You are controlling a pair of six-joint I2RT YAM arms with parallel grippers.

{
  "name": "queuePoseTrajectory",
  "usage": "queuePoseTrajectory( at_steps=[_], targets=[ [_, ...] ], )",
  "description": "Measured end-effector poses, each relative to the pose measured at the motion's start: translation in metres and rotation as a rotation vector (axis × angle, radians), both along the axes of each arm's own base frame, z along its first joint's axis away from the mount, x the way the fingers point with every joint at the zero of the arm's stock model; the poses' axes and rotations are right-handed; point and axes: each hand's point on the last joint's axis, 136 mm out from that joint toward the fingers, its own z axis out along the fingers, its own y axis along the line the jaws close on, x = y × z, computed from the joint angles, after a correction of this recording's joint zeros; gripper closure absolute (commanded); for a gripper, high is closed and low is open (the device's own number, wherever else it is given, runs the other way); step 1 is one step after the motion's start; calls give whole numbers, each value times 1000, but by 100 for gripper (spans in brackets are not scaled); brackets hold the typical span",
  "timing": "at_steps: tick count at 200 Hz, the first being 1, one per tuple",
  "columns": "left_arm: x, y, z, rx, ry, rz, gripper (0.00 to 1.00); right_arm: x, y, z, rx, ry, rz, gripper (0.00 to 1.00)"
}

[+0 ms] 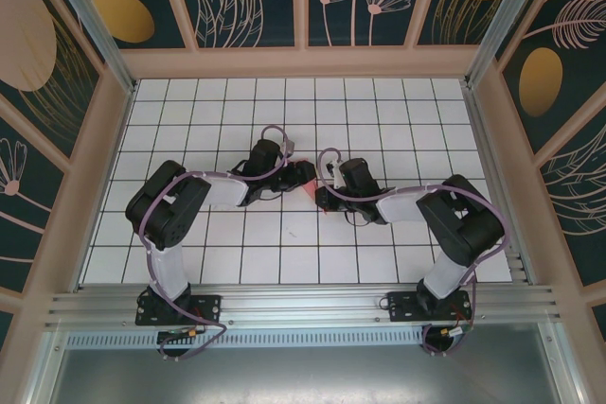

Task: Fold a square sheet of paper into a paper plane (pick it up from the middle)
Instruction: Fold the wing for the fifth time at the center of the table.

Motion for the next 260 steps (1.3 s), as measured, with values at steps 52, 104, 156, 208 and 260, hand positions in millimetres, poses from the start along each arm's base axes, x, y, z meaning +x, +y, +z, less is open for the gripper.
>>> queuePoseTrajectory(
  at_steps=[52, 104, 156, 208, 260],
  targets=[
    [3, -2, 0, 1, 1, 0, 49, -1, -2, -2, -17, -4, 9, 69],
    [2, -1, -4, 6, 9, 0, 49, 0, 1, -1, -46, -19, 31, 76],
    [3, -2, -3, 8, 11, 0, 49, -3, 5, 0, -55, -29, 54, 65],
    [4, -2, -2, 8, 11, 1, 50, -3, 4, -5, -150, -103, 68, 58],
    [4, -3, -1, 8, 12, 1, 50, 0, -1, -7, -204, -149, 74, 79]
  ],
)
